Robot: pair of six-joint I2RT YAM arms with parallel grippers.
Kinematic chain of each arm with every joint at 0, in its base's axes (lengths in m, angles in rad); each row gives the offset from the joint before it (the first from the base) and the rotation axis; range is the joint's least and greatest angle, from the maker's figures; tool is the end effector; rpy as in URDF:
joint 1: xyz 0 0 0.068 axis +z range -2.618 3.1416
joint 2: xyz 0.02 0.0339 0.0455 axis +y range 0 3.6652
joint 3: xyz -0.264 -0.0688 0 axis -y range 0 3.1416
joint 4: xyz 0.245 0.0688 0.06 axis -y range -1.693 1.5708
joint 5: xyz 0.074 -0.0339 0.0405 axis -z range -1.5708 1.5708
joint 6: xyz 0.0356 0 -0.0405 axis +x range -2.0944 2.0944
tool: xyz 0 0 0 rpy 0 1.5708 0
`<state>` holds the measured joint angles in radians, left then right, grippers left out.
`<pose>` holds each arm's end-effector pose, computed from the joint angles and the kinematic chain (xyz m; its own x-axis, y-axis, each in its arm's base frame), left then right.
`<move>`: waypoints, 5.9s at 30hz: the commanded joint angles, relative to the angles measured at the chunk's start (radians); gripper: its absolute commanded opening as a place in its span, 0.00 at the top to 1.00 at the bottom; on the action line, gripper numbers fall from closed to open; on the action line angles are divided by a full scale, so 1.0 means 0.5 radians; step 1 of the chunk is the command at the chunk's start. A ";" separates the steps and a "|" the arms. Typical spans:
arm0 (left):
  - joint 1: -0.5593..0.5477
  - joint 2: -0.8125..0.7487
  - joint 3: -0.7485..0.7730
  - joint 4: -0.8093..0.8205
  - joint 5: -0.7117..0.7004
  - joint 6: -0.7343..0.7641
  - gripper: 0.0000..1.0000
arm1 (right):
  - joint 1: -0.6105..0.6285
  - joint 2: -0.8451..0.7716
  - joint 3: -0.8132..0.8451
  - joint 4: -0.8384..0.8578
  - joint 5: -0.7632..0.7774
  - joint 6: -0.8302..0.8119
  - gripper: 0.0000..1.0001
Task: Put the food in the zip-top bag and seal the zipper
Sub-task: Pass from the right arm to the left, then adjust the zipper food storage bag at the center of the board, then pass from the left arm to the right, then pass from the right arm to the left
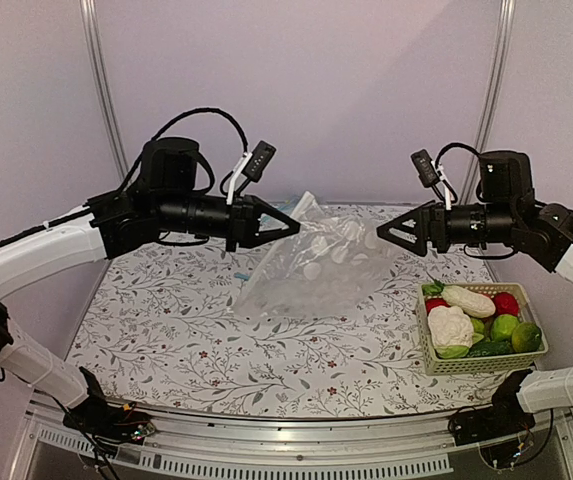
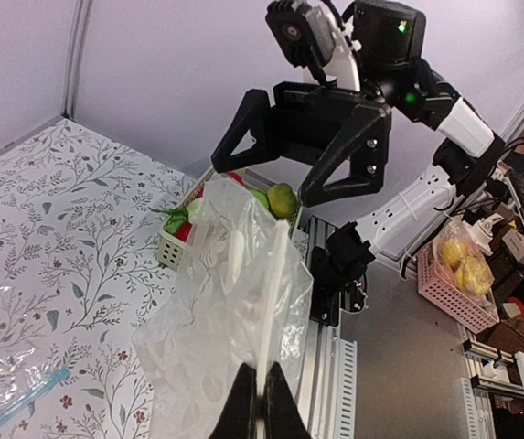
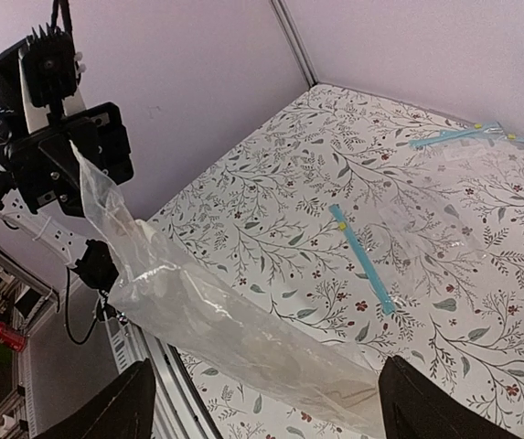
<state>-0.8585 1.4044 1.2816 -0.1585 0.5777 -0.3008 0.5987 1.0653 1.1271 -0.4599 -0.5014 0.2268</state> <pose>0.1987 -0.2598 0.3746 -0.4627 0.1561 -0.8726 0.8793 0.2059 -0.4294 0.1803 0.1437 0.3787 -0.5055 -0.1061 -0.8563 -0.7662 0.5117 0.3888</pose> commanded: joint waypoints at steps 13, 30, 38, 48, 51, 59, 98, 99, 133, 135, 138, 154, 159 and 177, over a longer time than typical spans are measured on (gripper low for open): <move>0.088 -0.059 -0.005 -0.078 0.274 -0.014 1.00 | -0.014 0.105 0.106 -0.366 0.140 -0.372 0.33; 0.189 -0.171 -0.113 -0.018 0.004 -0.067 1.00 | -0.015 0.132 0.073 -0.364 0.285 -0.352 0.99; 0.260 -0.231 -0.189 0.007 -0.065 -0.135 1.00 | -0.014 0.078 -0.046 -0.253 0.286 -0.236 1.00; 0.244 -0.133 -0.172 0.007 -0.009 -0.134 1.00 | -0.014 0.061 0.021 -0.235 0.256 -0.147 0.58; 0.193 -0.059 -0.134 -0.020 0.014 -0.098 1.00 | -0.012 0.033 0.091 -0.232 0.234 -0.119 0.42; 0.014 0.206 0.100 -0.214 -0.024 0.072 1.00 | 0.142 0.160 0.253 -0.139 0.084 -0.095 0.28; -0.048 0.165 0.042 -0.198 -0.229 0.109 0.16 | 0.311 0.535 0.197 0.505 0.018 0.284 1.00; -0.026 0.133 0.009 -0.188 -0.226 0.095 0.15 | 0.292 0.509 0.184 0.527 0.014 0.294 1.00; 0.329 -0.479 -0.957 0.584 -0.259 -0.214 0.03 | 0.159 0.074 0.047 0.892 -0.007 0.682 1.00; 0.330 -0.462 -0.977 0.665 -0.227 -0.260 0.09 | 0.157 0.067 0.026 0.928 0.018 0.722 1.00; 0.330 -0.432 -1.003 0.769 -0.195 -0.308 0.19 | 0.158 0.054 0.006 0.993 0.040 0.753 1.00; 0.330 -0.357 -1.011 0.936 -0.220 -0.386 0.44 | 0.159 0.012 -0.042 1.093 0.067 0.844 1.00; 0.330 -0.352 -1.015 0.981 -0.244 -0.398 0.56 | 0.159 0.000 -0.044 1.106 0.071 0.851 1.00; 0.330 -0.302 -0.992 1.038 -0.274 -0.399 0.83 | 0.156 0.017 -0.087 1.131 0.113 0.890 1.00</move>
<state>-0.7029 1.2400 0.7860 0.3450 0.4507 -0.5034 0.6811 1.0798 1.1000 0.0914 -0.4713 0.6662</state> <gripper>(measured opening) 0.203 0.005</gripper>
